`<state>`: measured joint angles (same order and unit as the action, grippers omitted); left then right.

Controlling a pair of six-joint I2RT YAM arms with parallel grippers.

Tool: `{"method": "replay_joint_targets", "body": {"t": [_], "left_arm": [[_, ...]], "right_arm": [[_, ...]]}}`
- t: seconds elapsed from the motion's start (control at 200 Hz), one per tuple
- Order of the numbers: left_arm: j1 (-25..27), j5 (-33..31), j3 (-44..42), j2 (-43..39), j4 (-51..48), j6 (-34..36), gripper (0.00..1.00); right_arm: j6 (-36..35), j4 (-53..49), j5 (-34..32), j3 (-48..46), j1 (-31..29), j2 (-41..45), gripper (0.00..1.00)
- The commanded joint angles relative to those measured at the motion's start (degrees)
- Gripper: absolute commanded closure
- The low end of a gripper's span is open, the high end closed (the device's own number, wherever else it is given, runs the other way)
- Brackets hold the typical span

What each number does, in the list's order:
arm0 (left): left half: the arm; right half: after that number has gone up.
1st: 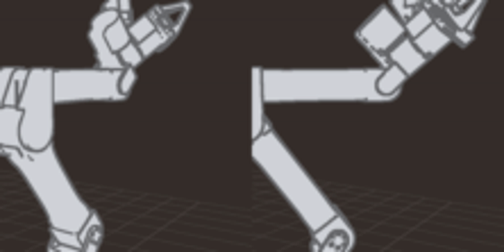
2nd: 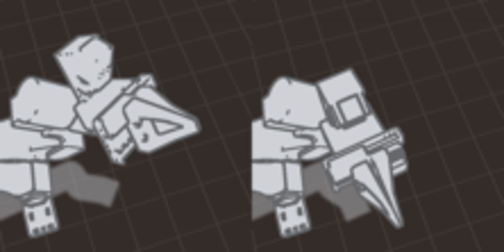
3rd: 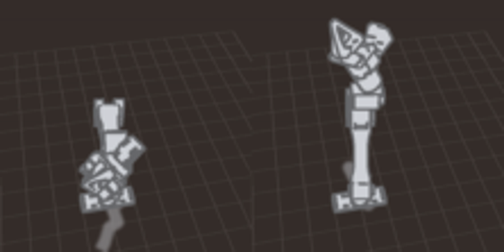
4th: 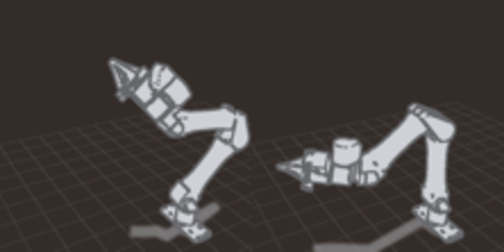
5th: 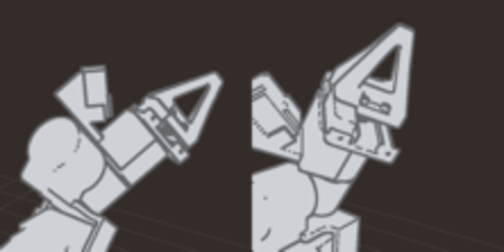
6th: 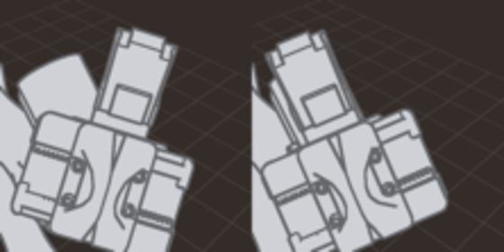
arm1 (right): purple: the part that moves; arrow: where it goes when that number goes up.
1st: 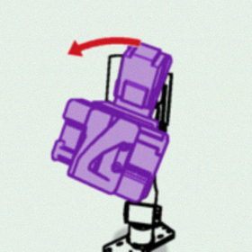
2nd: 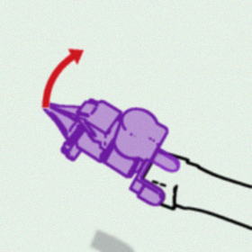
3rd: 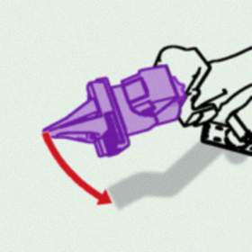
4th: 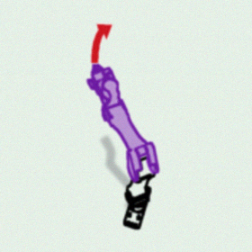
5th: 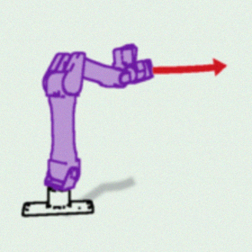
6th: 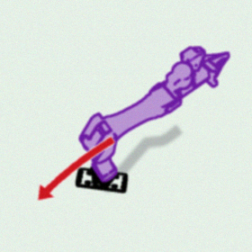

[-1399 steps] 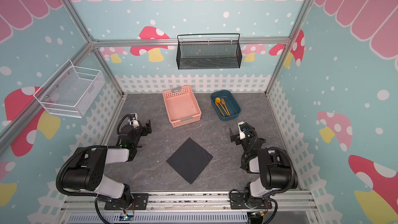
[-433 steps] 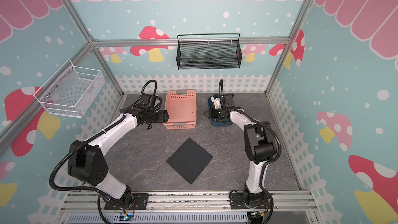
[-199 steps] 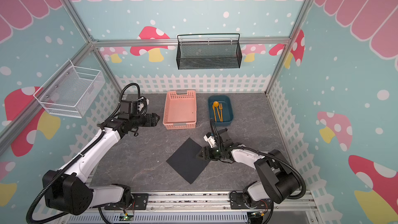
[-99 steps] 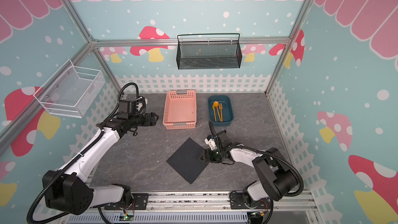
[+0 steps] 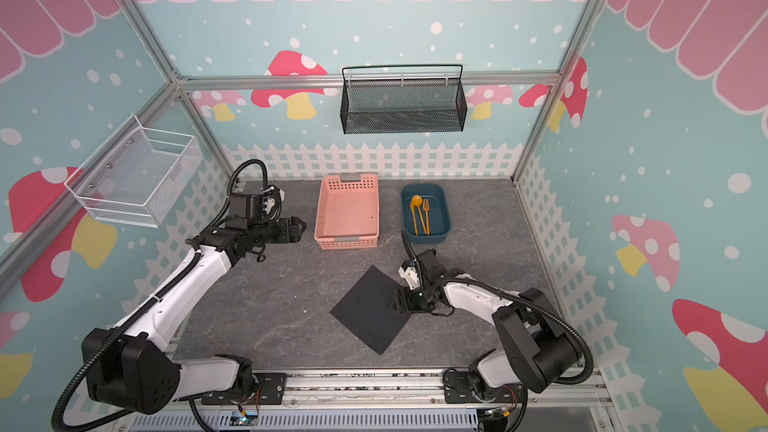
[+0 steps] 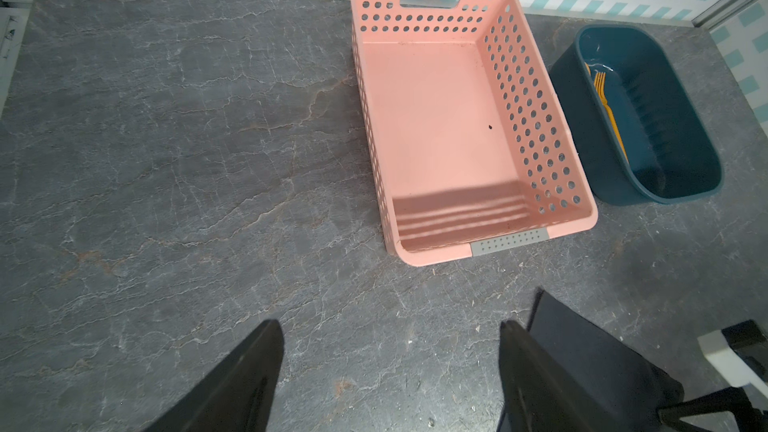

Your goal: Place the utensils on the paper napkin and roll it up

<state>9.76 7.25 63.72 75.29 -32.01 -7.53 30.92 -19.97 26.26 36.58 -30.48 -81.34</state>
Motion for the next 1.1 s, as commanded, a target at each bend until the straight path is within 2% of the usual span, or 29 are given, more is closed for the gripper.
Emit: {"method": "replay_joint_targets", "body": {"t": [0.0, 0.44, 0.69, 0.866, 0.996, 1.096], "left_arm": [[-0.4, -0.8, -0.3, 0.1, 0.5, 0.1, 0.17], [-0.4, -0.7, -0.1, 0.5, 0.4, 0.0, 0.17], [-0.4, -0.6, -0.1, 0.3, 0.5, 0.0, 0.17], [-0.4, -0.4, -0.1, 0.2, 0.4, 0.0, 0.17], [-0.4, -0.1, -0.1, 0.1, 0.4, -0.1, 0.17], [-0.4, 0.0, -0.2, -0.1, 0.5, -0.1, 0.17]], "right_arm": [[1.4, -8.7, -7.3, -0.9, 0.2, 0.7, 0.34], [6.7, -8.8, -8.2, -3.2, 0.1, 6.6, 0.35], [7.1, -8.3, -8.3, 2.0, 0.1, 8.5, 0.34], [8.7, -1.2, -3.0, 4.6, 0.1, 7.9, 0.35], [10.6, 6.1, 2.1, 6.0, 0.0, 3.3, 0.37], [11.2, 9.9, 3.2, 7.5, 0.1, -0.8, 0.38]]}}
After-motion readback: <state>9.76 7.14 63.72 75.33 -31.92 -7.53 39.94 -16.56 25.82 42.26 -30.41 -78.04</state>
